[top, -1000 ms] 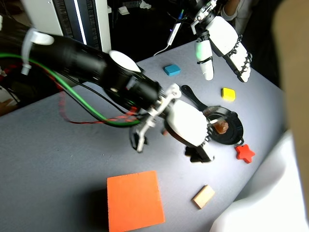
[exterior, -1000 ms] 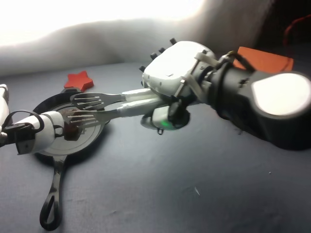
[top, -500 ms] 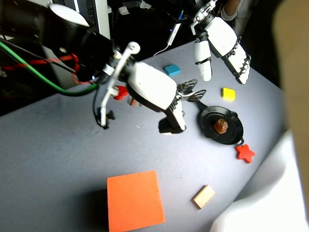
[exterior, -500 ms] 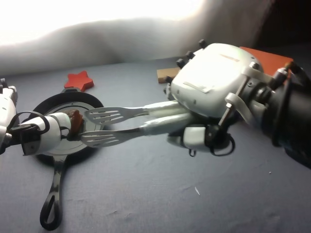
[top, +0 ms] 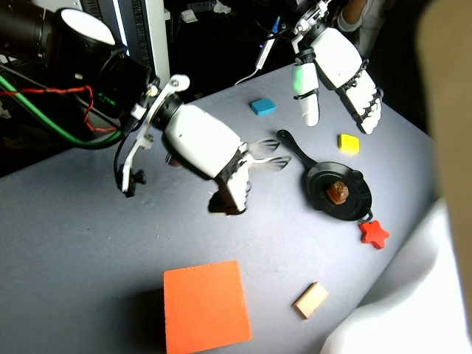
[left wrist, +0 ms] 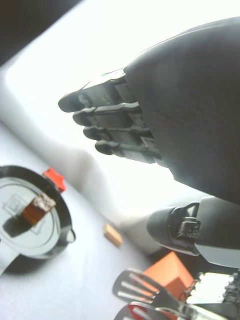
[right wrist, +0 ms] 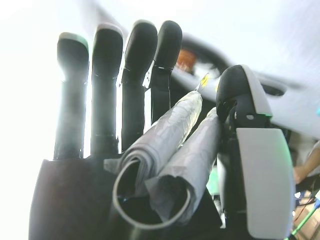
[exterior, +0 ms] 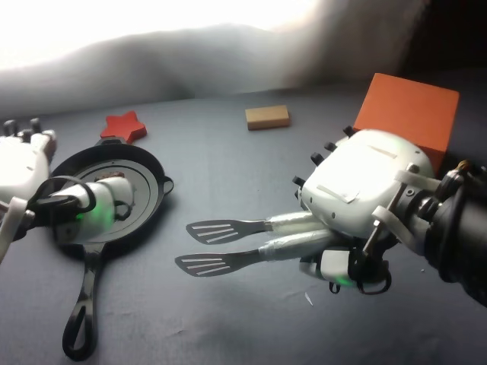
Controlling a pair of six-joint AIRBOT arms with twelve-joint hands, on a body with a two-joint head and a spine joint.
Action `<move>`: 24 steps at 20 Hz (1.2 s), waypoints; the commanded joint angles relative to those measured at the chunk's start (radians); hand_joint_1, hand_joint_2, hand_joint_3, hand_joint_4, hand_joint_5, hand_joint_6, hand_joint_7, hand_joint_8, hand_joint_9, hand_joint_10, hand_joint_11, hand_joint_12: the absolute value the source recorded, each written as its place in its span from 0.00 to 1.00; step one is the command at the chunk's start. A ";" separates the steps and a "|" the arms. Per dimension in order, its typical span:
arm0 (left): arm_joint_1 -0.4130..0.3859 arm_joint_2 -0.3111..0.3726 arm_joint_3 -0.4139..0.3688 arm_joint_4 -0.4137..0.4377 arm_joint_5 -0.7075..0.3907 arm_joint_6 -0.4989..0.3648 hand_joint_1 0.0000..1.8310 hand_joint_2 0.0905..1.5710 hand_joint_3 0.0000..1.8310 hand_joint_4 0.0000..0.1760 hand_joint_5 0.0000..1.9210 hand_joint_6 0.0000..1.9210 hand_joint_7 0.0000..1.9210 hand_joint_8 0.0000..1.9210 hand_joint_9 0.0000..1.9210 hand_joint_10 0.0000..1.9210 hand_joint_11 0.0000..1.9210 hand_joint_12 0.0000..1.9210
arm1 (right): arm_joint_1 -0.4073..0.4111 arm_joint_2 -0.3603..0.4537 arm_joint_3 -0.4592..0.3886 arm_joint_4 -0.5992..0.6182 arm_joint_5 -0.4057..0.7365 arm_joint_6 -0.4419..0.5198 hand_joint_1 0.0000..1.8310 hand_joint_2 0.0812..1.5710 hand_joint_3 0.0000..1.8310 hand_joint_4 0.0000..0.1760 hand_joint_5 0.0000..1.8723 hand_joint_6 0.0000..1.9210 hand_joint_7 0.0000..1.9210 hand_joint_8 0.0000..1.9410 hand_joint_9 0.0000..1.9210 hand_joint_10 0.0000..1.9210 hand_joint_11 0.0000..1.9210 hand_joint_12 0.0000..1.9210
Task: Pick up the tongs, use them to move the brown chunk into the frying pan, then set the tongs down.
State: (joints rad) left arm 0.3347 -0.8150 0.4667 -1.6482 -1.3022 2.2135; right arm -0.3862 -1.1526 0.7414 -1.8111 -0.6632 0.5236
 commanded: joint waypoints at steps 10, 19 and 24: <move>-0.034 0.012 0.091 0.302 0.461 -0.051 0.00 0.79 0.00 0.00 0.01 0.00 0.01 0.00 0.01 0.00 0.00 0.07 | -0.085 -0.086 0.104 -0.295 -0.042 0.131 0.07 0.78 0.00 0.00 0.23 0.02 0.30 0.01 0.23 0.23 0.03 0.74; -0.042 0.007 0.048 0.245 0.325 0.018 0.00 0.80 0.00 0.00 0.00 0.00 0.02 0.00 0.01 0.00 0.00 0.07 | -0.149 -0.082 0.100 -0.343 -0.032 0.147 0.08 0.66 0.00 0.00 0.05 0.00 0.07 0.00 0.06 0.00 0.00 0.15; -0.039 0.006 0.029 0.293 0.325 0.027 0.00 0.79 0.00 0.00 0.03 0.00 0.03 0.00 0.03 0.00 0.00 0.12 | -0.160 -0.041 0.043 -0.343 -0.038 0.144 0.07 0.63 0.00 0.00 0.05 0.00 0.08 0.00 0.07 0.01 0.00 0.16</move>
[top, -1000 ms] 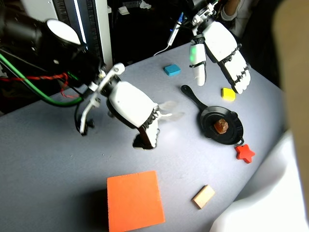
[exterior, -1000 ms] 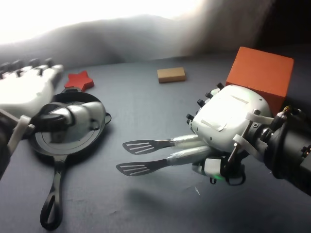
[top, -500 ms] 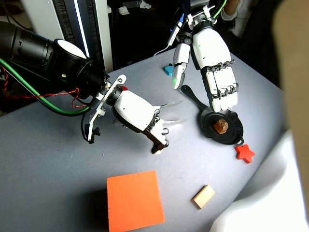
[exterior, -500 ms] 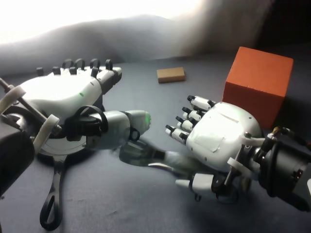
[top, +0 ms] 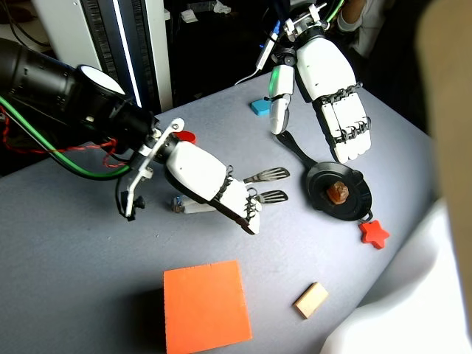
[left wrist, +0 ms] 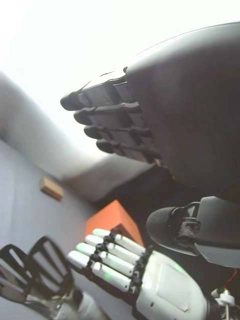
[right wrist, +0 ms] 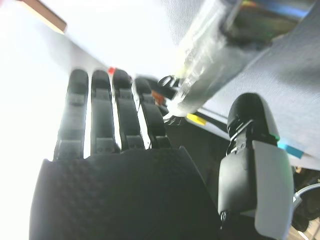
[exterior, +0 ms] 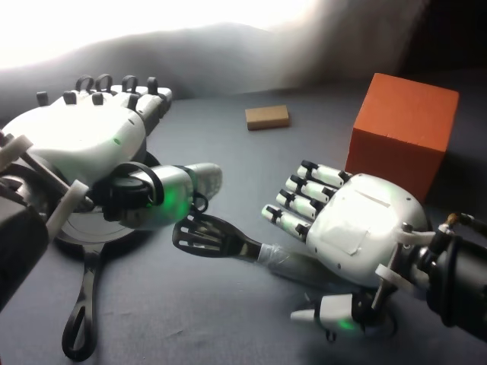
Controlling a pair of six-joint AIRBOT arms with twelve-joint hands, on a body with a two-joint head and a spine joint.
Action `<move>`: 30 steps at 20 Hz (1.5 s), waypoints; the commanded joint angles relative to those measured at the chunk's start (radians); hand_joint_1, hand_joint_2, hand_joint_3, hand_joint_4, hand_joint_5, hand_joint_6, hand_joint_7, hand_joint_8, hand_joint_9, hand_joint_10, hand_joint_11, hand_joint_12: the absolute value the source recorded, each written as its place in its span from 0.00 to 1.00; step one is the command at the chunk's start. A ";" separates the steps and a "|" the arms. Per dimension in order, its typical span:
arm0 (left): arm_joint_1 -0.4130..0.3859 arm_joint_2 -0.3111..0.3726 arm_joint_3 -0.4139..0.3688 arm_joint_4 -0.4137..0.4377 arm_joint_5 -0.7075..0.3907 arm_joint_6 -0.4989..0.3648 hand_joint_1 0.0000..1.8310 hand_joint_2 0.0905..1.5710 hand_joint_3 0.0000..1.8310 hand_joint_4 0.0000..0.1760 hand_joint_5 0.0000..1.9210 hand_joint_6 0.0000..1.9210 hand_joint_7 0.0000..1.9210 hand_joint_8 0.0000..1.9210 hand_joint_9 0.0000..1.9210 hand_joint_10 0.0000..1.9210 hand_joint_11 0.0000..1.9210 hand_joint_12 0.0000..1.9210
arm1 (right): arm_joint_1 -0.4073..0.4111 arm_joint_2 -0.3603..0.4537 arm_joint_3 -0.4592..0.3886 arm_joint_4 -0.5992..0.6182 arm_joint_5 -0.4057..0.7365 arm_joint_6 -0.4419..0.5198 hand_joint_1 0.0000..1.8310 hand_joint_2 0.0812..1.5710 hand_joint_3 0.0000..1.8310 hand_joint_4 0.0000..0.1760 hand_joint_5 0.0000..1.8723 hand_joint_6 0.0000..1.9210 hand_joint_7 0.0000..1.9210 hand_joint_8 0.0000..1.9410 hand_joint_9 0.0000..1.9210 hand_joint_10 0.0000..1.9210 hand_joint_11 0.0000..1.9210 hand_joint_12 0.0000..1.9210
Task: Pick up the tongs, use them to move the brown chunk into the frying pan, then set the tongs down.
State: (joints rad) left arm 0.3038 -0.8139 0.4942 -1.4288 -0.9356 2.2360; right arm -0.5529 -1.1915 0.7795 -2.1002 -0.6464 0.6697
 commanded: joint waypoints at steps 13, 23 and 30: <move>0.005 0.005 -0.038 0.091 -0.056 0.005 0.00 0.80 0.00 0.00 0.04 0.00 0.04 0.00 0.03 0.00 0.00 0.14 | 0.085 0.148 -0.163 0.250 -0.036 -0.097 0.00 0.69 0.00 0.00 0.43 0.03 0.51 0.01 0.48 0.06 0.14 0.66; 0.007 0.005 -0.036 0.092 -0.069 0.001 0.12 0.85 0.00 0.00 0.31 0.09 0.37 0.15 0.26 0.36 0.00 0.83 | 0.236 0.358 -0.228 0.552 0.054 -0.171 0.06 0.83 0.01 0.00 0.52 0.63 0.61 0.75 0.58 0.96 0.47 1.00; 0.008 0.005 -0.031 0.092 -0.081 -0.003 0.19 0.92 0.01 0.00 0.48 1.00 0.56 1.00 0.56 1.00 0.51 1.00 | 0.274 0.512 -0.231 0.621 0.219 -0.289 0.40 0.93 0.00 0.00 0.62 1.00 0.70 1.00 0.72 1.00 0.73 1.00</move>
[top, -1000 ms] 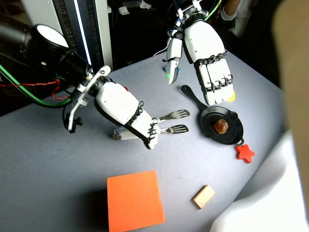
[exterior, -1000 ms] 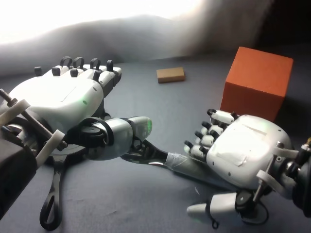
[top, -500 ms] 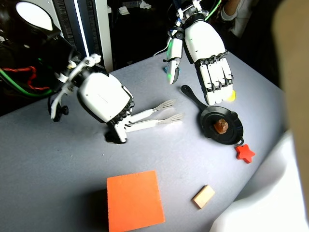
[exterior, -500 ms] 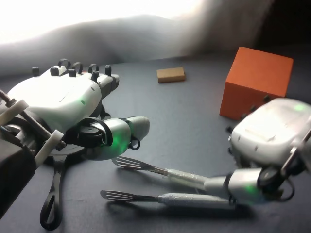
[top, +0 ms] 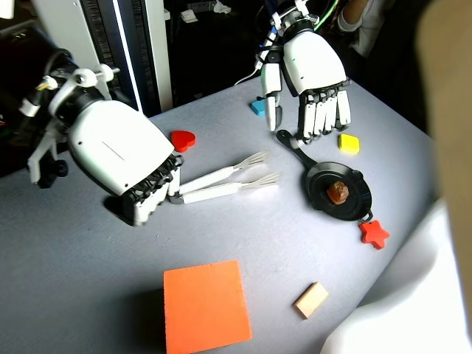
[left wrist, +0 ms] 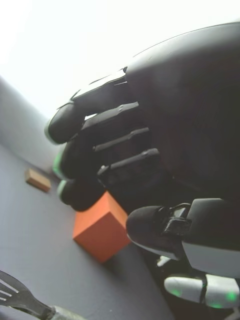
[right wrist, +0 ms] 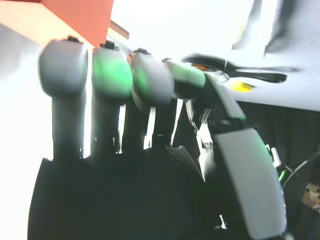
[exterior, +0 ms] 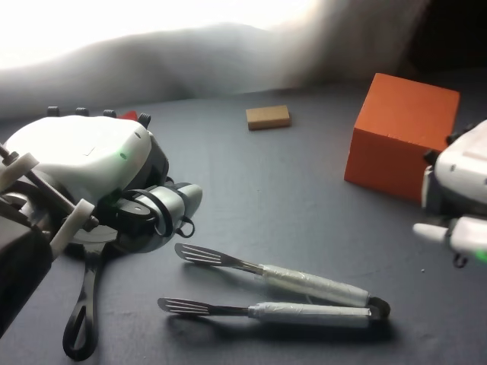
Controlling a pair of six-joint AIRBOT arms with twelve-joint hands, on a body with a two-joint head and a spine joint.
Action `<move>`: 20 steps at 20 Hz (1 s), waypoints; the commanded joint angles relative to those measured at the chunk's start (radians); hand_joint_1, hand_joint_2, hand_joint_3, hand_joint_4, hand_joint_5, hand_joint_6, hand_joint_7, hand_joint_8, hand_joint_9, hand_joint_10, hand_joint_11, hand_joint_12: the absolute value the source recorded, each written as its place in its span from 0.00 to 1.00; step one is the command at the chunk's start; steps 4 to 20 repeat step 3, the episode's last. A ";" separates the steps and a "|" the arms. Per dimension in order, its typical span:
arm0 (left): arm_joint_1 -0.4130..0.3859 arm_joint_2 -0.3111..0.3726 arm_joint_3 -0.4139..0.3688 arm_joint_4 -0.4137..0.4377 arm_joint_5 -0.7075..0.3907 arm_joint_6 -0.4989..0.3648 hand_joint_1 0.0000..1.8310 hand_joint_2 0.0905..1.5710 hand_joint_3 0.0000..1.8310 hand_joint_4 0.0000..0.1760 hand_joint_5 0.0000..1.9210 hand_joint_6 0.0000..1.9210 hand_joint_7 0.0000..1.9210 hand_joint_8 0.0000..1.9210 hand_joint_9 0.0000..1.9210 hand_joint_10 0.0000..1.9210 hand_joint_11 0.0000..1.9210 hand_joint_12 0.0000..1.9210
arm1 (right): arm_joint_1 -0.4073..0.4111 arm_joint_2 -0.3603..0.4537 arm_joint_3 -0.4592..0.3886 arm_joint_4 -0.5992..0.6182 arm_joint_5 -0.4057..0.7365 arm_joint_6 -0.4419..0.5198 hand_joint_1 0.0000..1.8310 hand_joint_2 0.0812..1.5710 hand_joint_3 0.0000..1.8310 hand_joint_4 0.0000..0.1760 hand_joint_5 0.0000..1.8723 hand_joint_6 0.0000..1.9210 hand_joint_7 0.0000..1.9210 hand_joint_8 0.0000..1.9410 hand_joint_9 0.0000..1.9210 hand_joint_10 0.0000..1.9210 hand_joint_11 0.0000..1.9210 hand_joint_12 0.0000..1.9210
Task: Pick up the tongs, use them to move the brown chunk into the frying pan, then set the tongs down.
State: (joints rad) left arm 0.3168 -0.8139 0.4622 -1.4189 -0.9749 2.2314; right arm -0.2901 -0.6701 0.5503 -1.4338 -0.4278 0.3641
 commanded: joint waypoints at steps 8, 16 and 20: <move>-0.005 0.005 0.001 0.087 -0.042 -0.002 0.20 0.95 0.01 0.00 0.52 1.00 0.60 1.00 0.62 1.00 0.58 1.00 | 0.013 0.030 -0.004 -0.026 0.022 -0.029 0.41 0.92 0.00 0.94 0.65 1.00 0.72 1.00 0.74 1.00 0.75 1.00; -0.005 0.005 0.001 0.087 -0.042 -0.002 0.20 0.95 0.01 0.00 0.52 1.00 0.60 1.00 0.62 1.00 0.58 1.00 | 0.013 0.030 -0.004 -0.026 0.022 -0.029 0.41 0.92 0.00 0.94 0.65 1.00 0.72 1.00 0.74 1.00 0.75 1.00; -0.005 0.005 0.001 0.087 -0.042 -0.002 0.20 0.95 0.01 0.00 0.52 1.00 0.60 1.00 0.62 1.00 0.58 1.00 | 0.013 0.030 -0.004 -0.026 0.022 -0.029 0.41 0.92 0.00 0.94 0.65 1.00 0.72 1.00 0.74 1.00 0.75 1.00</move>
